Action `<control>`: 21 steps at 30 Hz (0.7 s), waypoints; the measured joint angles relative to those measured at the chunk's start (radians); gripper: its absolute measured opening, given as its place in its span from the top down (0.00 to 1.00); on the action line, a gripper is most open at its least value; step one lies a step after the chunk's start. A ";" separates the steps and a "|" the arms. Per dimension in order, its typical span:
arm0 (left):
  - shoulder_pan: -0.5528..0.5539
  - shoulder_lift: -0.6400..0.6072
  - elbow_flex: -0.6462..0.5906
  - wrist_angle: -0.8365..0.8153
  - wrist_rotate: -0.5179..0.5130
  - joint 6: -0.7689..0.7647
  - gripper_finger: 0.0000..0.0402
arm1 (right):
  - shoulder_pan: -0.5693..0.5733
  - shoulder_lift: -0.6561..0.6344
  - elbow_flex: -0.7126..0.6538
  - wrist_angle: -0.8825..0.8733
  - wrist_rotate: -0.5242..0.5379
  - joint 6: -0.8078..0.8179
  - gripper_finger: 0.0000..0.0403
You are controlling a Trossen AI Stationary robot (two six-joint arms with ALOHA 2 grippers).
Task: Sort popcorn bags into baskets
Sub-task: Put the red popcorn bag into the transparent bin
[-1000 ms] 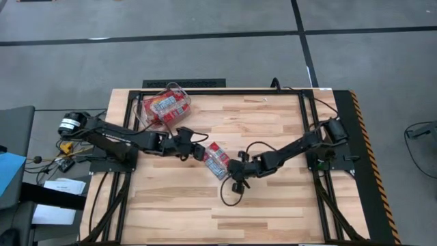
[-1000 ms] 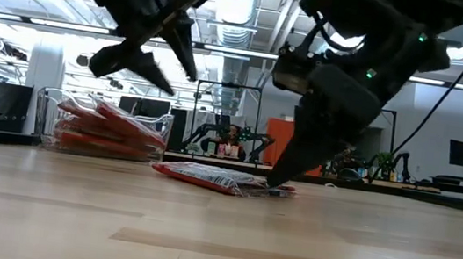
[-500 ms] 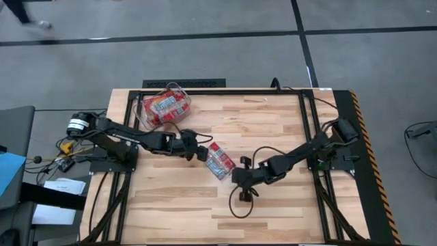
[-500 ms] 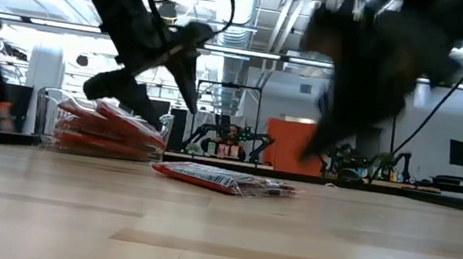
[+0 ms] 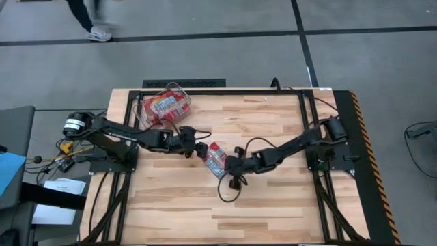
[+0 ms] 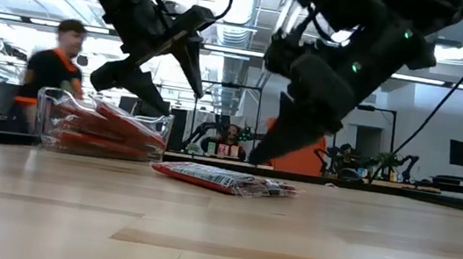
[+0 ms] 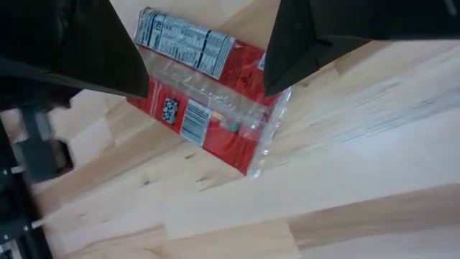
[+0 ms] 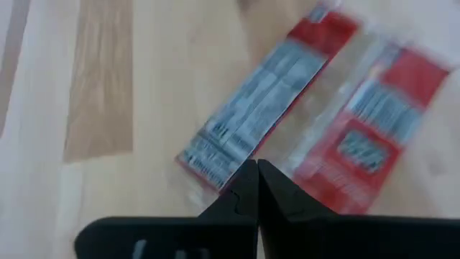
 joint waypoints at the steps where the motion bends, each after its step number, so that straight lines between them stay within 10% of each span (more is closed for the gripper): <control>1: 0.002 0.000 0.000 -0.002 0.003 0.000 0.34 | 0.000 0.009 0.000 -0.004 -0.015 0.007 0.96; 21: 0.002 0.038 -0.243 0.356 0.117 -0.167 0.34 | 0.057 0.004 -0.031 -0.150 -0.008 -0.025 0.94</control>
